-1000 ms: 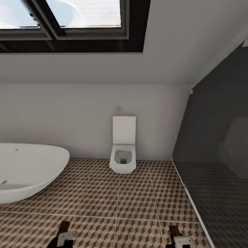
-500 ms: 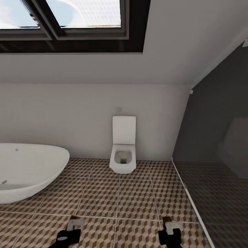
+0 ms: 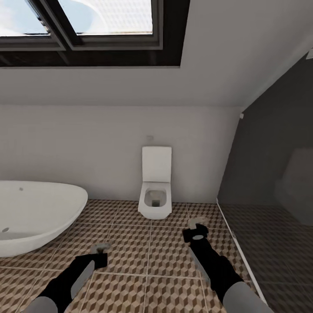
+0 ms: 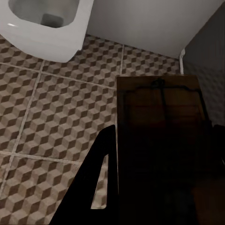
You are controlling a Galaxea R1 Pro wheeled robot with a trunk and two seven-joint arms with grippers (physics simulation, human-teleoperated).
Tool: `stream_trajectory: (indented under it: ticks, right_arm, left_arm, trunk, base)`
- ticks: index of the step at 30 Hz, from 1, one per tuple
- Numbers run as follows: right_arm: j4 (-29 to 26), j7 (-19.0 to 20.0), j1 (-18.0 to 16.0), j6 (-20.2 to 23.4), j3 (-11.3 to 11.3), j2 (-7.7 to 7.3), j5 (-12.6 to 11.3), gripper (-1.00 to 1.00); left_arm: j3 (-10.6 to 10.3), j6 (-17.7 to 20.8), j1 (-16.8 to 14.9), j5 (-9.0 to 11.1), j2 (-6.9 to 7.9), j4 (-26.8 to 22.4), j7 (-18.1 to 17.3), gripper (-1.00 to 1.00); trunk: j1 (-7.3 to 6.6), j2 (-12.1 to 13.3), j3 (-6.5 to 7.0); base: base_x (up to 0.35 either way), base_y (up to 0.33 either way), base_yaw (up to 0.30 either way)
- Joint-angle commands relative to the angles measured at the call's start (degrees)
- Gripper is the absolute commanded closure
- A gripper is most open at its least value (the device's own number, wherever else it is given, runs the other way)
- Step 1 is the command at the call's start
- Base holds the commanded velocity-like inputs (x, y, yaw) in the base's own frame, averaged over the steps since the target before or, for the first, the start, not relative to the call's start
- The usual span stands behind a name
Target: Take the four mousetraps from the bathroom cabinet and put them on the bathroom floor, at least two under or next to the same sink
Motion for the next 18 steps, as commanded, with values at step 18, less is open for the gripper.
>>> stream_trajectory:
  ticks: [18]
  right_arm:
    - [22.10,-0.41,-13.59,-6.04,0.22,2.49,-1.22,1.00]
  left_arm:
    - [-1.49,5.75,-7.99,-0.49,-4.16,-0.97,3.29,1.00]
  trunk:
    - [0.04,-0.14,-0.14]
  base:
    - [0.000,0.000,0.000]
